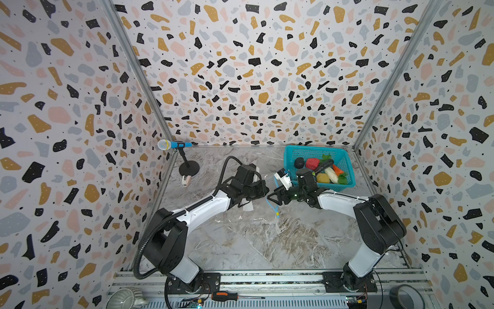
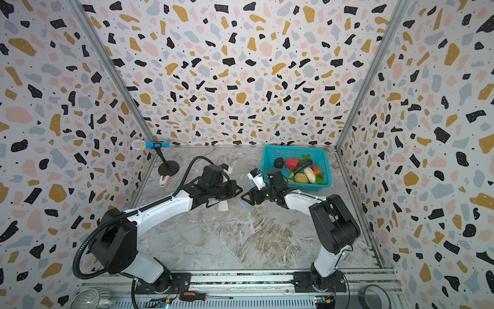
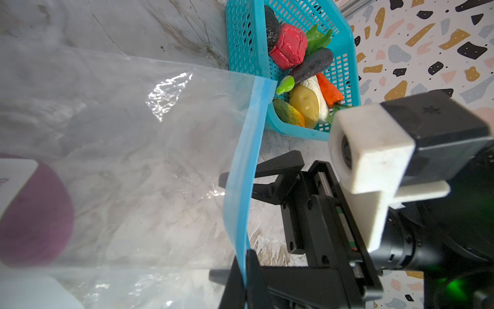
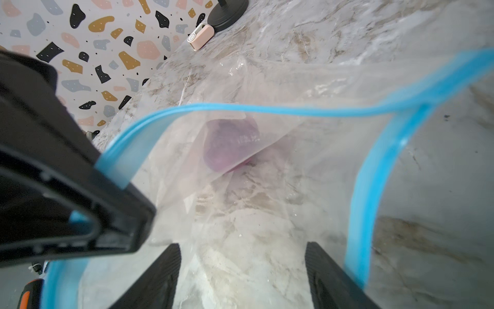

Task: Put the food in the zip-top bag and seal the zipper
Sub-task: 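Move the empty right gripper back over the teal basket while the left holds the zipper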

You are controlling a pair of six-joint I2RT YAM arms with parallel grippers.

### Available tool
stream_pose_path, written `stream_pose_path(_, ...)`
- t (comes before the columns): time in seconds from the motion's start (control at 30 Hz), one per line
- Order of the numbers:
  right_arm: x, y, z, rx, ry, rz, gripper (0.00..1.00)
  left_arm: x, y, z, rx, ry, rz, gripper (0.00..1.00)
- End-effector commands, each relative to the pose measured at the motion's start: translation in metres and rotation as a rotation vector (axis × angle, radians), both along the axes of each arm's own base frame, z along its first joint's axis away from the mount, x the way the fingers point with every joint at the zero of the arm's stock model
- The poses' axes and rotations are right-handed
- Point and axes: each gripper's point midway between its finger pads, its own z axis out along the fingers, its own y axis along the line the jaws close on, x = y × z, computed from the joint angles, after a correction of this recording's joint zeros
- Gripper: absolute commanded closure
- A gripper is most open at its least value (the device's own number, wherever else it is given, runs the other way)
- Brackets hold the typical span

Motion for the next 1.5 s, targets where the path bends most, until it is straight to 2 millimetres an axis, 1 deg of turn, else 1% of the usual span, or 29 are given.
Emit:
stream_pose_path(0.0,0.005,-0.018,0.028,-0.030,-0.020,-0.099,0.26,0.002,0.002,0.005,-0.002,-0.036,0.011,1.00)
stream_pose_path(0.07,0.009,-0.030,0.036,-0.048,-0.019,-0.162,0.28,0.005,0.002,0.003,0.002,-0.036,0.014,1.00)
stream_pose_path(0.13,0.019,-0.046,0.048,-0.055,-0.019,-0.242,0.31,0.008,0.002,0.002,0.009,-0.037,0.013,1.00)
stream_pose_path(0.2,0.035,-0.066,0.063,-0.035,-0.013,-0.340,0.31,0.009,-0.002,0.001,0.007,-0.036,0.001,1.00)
stream_pose_path(0.3,0.061,-0.097,0.079,-0.044,-0.025,-0.494,0.31,0.010,-0.006,0.001,-0.009,-0.032,-0.013,1.00)
stream_pose_path(0.37,0.077,-0.120,0.080,-0.066,-0.034,-0.595,0.31,0.010,-0.007,0.001,-0.011,-0.032,-0.015,1.00)
stream_pose_path(0.47,0.102,-0.153,0.072,-0.084,0.006,-0.704,0.32,0.012,-0.008,0.001,-0.002,-0.033,-0.021,1.00)
stream_pose_path(0.5,0.111,-0.161,0.070,-0.099,0.012,-0.728,0.32,0.012,-0.008,0.000,0.003,-0.031,-0.020,1.00)
stream_pose_path(0.6,0.133,-0.172,0.069,-0.155,-0.017,-0.754,0.33,0.015,-0.009,0.000,0.004,-0.033,-0.025,1.00)
stream_pose_path(0.7,0.156,-0.175,0.073,-0.194,-0.066,-0.758,0.33,0.016,-0.012,0.000,0.004,-0.032,-0.035,1.00)
stream_pose_path(0.8,0.177,-0.178,0.068,-0.242,-0.091,-0.762,0.33,0.018,-0.014,0.001,0.003,-0.034,-0.036,1.00)
stream_pose_path(1.0,0.210,-0.175,0.041,-0.327,-0.071,-0.735,0.33,0.022,-0.018,0.000,0.000,-0.027,-0.041,1.00)
stream_pose_path(1.07,0.217,-0.174,0.030,-0.345,-0.055,-0.729,0.33,0.024,-0.017,-0.001,0.005,-0.022,-0.040,1.00)
stream_pose_path(1.17,0.225,-0.171,0.019,-0.356,-0.047,-0.721,0.33,0.025,-0.018,-0.002,0.013,-0.020,-0.040,1.00)
stream_pose_path(1.47,0.245,-0.166,0.000,-0.410,-0.051,-0.712,0.34,0.026,-0.017,-0.009,0.024,-0.006,-0.036,1.00)
